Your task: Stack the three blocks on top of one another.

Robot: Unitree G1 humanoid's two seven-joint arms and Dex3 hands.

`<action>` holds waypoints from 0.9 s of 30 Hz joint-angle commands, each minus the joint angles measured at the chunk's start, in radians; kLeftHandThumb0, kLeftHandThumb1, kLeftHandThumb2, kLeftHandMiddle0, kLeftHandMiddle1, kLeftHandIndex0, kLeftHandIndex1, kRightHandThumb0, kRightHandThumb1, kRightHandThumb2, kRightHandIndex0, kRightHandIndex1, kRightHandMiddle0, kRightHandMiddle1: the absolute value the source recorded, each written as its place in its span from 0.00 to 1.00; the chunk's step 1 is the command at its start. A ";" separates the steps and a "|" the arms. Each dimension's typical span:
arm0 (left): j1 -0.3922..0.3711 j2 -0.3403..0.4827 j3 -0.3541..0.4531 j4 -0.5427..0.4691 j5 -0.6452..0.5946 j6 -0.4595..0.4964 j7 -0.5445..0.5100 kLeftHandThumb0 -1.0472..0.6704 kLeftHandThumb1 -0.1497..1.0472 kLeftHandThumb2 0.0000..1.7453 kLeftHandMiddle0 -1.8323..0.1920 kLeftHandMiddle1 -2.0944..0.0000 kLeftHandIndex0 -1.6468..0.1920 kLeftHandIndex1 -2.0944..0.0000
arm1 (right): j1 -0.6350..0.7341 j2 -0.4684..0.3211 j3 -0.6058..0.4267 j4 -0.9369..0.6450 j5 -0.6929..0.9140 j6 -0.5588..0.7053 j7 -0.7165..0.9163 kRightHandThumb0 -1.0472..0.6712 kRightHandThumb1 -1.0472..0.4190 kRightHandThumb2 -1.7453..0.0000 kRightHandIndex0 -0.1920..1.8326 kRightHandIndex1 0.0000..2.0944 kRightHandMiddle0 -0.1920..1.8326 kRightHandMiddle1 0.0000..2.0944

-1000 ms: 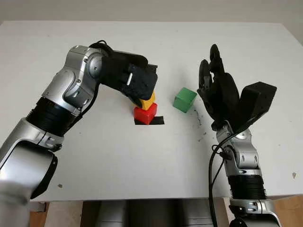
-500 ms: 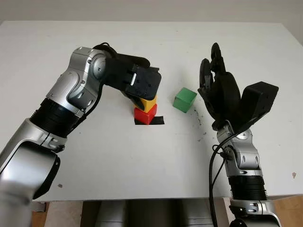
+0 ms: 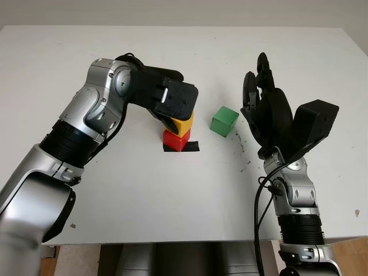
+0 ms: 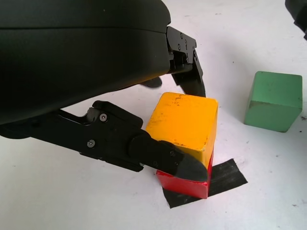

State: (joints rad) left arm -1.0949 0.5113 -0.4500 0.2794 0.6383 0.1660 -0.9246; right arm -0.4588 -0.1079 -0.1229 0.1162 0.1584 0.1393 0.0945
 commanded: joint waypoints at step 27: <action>0.100 0.087 0.202 -0.198 -0.132 0.041 0.073 0.10 1.00 0.36 1.00 1.00 1.00 1.00 | -0.017 -0.038 -0.002 -0.006 -0.016 0.009 0.037 0.23 0.00 0.64 0.00 0.00 0.00 0.00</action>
State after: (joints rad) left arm -1.0126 0.5844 -0.2900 0.0904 0.5196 0.2036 -0.8789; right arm -0.4613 -0.1297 -0.1236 0.1174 0.1445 0.1441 0.1267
